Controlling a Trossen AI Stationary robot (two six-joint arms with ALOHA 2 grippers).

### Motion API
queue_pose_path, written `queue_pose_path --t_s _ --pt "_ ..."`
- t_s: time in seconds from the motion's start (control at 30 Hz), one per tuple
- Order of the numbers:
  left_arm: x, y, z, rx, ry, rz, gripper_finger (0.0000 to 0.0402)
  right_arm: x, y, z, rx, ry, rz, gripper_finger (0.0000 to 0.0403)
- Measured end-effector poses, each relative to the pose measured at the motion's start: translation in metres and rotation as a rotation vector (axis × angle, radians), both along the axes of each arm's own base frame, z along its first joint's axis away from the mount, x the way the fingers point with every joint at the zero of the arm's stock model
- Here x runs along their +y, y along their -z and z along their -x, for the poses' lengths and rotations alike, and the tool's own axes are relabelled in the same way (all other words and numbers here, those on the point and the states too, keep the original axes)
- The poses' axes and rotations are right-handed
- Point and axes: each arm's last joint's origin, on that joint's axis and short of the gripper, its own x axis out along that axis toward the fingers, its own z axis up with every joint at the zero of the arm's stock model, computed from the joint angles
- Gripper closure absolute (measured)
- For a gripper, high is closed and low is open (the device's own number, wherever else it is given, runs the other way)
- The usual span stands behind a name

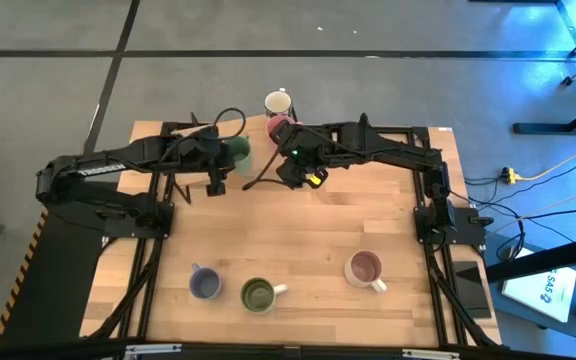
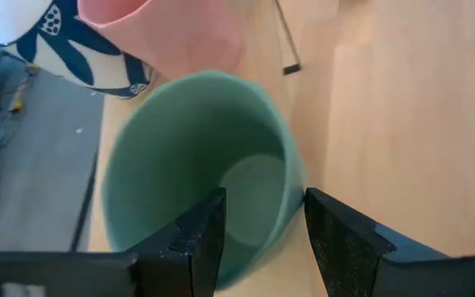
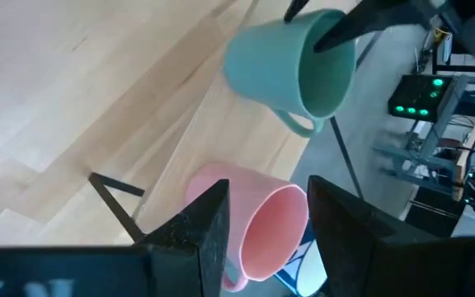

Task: Place coffee mugs
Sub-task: Put the light green mug on the shelf

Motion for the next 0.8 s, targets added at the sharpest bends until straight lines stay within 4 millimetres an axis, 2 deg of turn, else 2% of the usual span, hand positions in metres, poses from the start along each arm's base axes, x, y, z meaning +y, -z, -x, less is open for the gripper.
queue_pose_path --t_s 0.17,0.43,0.73,0.8 --pt "0.013 0.005 -0.011 0.018 -0.022 -0.059 0.0241 0.000 0.002 0.002 0.020 0.012 -0.019 0.0253" --pt "0.037 0.005 -0.025 -0.062 -0.064 -0.114 0.0241 0.000 0.004 0.004 0.049 0.013 -0.022 0.0253" --pt "0.031 -0.013 -0.029 -0.229 -0.078 -0.162 0.0241 -0.001 0.004 0.004 0.051 0.015 -0.023 0.0253" --pt "0.027 -0.025 -0.028 -0.276 -0.106 -0.180 0.0241 -0.001 0.004 0.004 0.053 0.016 -0.023 0.0253"
